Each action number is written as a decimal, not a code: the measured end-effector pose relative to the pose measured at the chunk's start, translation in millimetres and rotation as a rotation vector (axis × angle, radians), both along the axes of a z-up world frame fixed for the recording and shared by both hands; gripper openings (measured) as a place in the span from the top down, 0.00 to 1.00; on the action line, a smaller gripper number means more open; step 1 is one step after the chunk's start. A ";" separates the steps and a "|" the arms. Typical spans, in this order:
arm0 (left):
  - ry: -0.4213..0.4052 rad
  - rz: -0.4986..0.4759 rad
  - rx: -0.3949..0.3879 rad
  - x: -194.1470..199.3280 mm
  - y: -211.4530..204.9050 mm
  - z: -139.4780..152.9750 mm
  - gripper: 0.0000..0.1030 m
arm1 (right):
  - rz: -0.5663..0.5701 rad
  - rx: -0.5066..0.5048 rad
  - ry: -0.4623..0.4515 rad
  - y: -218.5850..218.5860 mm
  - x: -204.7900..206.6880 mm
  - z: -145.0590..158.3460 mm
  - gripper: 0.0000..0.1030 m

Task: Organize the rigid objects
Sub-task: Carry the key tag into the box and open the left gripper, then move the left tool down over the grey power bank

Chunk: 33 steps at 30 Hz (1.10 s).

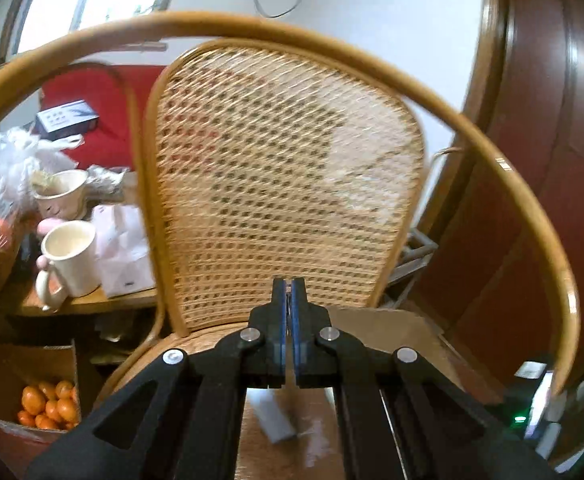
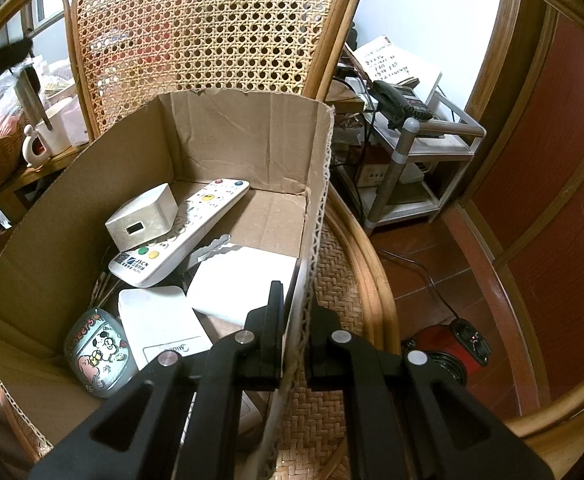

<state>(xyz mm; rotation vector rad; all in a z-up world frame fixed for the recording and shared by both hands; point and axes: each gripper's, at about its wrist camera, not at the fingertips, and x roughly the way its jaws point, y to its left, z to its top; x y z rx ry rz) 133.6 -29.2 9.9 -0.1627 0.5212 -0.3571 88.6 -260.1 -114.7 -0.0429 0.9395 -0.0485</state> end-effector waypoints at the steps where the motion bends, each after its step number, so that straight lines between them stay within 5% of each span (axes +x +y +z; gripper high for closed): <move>1: 0.004 -0.015 0.000 -2.0 -6.1 3.5 0.99 | 0.001 0.001 0.000 -0.1 -0.1 0.2 0.91; 6: 0.074 -0.144 0.027 -6.8 -45.5 -1.8 0.98 | 0.004 0.006 -0.005 -0.3 -1.0 0.1 0.91; 12: 0.070 -0.178 0.199 -11.3 -81.7 -21.7 0.94 | -0.002 0.005 -0.008 -2.6 -1.2 0.2 0.91; 18: 0.120 -0.086 0.264 6.6 -72.0 -36.0 0.56 | 0.005 0.006 -0.006 -3.1 -1.9 0.4 0.91; 20: 0.095 -0.005 0.260 11.8 -59.6 -36.4 0.18 | 0.006 0.006 -0.006 -3.0 -2.0 0.4 0.91; 21: 0.075 0.030 0.259 13.3 -53.9 -36.8 0.13 | 0.006 0.006 -0.005 -2.7 -1.8 0.5 0.91; 24: 0.076 0.115 0.283 26.2 -36.5 -45.0 0.12 | 0.005 0.005 -0.005 -2.1 -1.9 0.8 0.91; 33: 0.302 0.170 0.279 73.0 2.2 -102.8 0.11 | 0.005 0.005 -0.004 -2.1 -1.8 0.8 0.91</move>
